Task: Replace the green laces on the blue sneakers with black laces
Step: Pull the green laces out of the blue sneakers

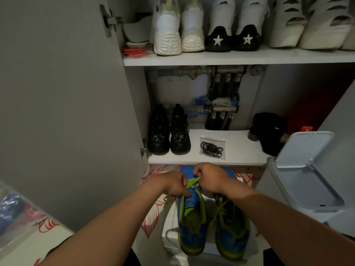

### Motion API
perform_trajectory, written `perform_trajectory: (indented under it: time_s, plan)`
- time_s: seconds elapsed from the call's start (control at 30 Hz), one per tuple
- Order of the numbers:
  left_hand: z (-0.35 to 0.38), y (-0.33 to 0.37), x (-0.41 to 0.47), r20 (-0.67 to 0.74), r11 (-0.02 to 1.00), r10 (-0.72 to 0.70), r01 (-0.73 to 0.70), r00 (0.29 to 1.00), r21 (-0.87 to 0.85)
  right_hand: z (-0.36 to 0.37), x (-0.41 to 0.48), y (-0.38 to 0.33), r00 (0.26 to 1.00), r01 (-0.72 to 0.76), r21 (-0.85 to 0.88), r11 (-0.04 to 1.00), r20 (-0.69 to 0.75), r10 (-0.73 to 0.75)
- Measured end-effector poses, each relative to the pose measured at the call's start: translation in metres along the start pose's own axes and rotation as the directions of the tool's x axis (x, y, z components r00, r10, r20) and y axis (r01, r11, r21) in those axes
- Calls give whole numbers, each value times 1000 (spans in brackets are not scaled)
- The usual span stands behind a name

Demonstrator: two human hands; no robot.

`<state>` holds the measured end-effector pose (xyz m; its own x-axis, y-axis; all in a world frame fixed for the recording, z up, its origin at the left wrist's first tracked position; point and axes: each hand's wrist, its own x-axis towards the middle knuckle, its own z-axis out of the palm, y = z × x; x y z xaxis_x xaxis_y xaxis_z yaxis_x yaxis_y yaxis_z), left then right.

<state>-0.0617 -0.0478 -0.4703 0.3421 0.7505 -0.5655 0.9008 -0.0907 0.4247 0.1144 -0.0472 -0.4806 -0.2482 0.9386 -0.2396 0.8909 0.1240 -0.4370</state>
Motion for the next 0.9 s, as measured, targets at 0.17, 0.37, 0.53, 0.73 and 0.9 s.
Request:
perform_trajectory:
  time_s: [0.17,0.37,0.53,0.73,0.9]
  plan:
    - [-2,0,5,-7,990,18,-17,1000,140,6,-5,-19,988,129,-72,989,93,-122]
    - [-9,-7,-2,-30,991,5,-1,1000,135,10,-6,-27,986,164,-319,933,68,-150]
    - [1,-6,-4,-73,991,20,-10,997,133,0,-5,-29,991,35,-286,957,-113,-70]
    - [5,-4,-9,-111,996,65,-58,992,65,-9,-6,-23,987,-15,-66,998,-160,4]
    - [12,5,-4,-143,993,84,-70,986,100,-11,-10,-29,996,49,45,998,-71,-45]
